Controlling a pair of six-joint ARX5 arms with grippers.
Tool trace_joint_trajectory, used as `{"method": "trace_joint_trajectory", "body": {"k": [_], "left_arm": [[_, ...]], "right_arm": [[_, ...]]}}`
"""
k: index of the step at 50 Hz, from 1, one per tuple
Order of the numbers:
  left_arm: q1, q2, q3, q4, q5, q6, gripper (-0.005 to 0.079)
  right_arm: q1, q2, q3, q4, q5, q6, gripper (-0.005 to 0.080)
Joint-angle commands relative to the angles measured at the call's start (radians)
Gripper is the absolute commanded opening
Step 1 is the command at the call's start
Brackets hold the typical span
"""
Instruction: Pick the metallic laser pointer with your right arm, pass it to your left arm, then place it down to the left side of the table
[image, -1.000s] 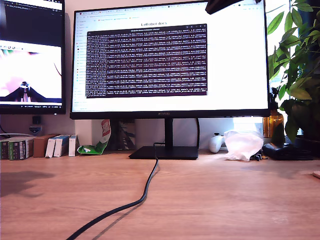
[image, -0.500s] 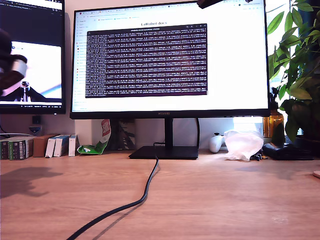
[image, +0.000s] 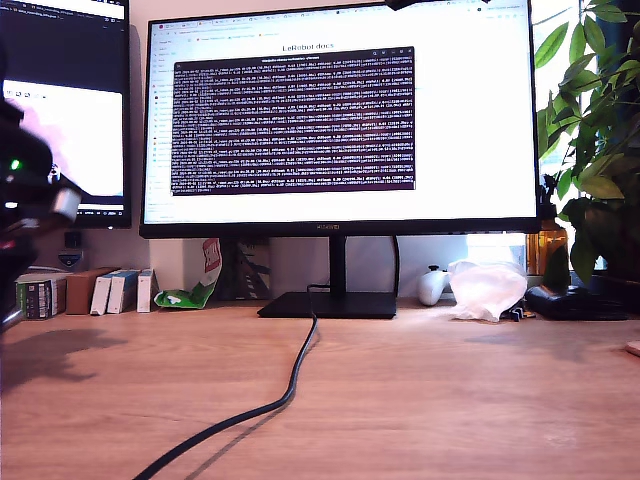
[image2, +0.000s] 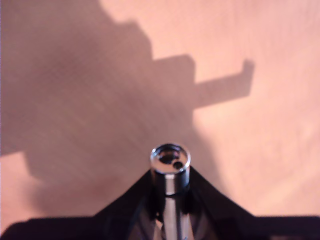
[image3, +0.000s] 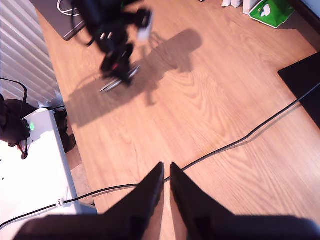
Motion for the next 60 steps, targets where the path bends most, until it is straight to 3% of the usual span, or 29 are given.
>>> {"method": "trace_joint_trajectory", "body": {"k": [1, 8, 16, 18, 27, 36, 39, 43, 53, 56, 60], "left_arm": [[0.008, 0.016, -0.009, 0.016, -0.011, 0.013, -0.0019], [0.007, 0.016, -0.009, 0.069, -0.023, 0.012, 0.0005], [0.007, 0.016, -0.009, 0.121, -0.023, 0.012, 0.0244], [0.006, 0.016, -0.009, 0.132, -0.023, 0.012, 0.0258], [0.007, 0.016, 0.018, 0.15, -0.018, 0.011, 0.0258], [0.006, 0.013, 0.133, 0.112, -0.013, -0.016, 0.025], [0.006, 0.013, 0.187, 0.081, -0.013, -0.02, 0.0178], [0.003, 0.012, 0.265, 0.033, -0.014, -0.018, -0.0033], [0.003, 0.012, 0.427, 0.023, 0.042, -0.073, -0.0011], [0.003, 0.012, 0.445, 0.073, 0.071, -0.093, -0.0011], [0.008, 0.012, 0.465, 0.065, 0.09, -0.133, -0.0011]], "right_arm": [[0.012, -0.027, 0.004, 0.002, -0.008, -0.002, -0.0012], [0.025, -0.027, 0.004, 0.002, -0.008, -0.002, -0.0012], [0.026, -0.027, 0.004, 0.002, -0.008, -0.002, -0.0012], [0.027, -0.027, 0.004, 0.002, -0.008, -0.001, -0.0012], [0.031, -0.027, 0.004, 0.002, -0.008, -0.002, -0.0012], [0.031, -0.027, 0.004, 0.002, -0.008, -0.002, -0.0012], [0.031, -0.027, 0.004, 0.003, -0.008, -0.002, -0.0012], [0.031, -0.027, 0.004, 0.003, -0.008, -0.002, -0.0012], [0.031, -0.027, 0.004, 0.003, -0.006, 0.0, -0.0012], [0.031, -0.027, 0.004, 0.018, -0.006, 0.0, -0.0012], [0.022, -0.027, 0.004, 0.026, 0.013, 0.092, -0.0012]]}}
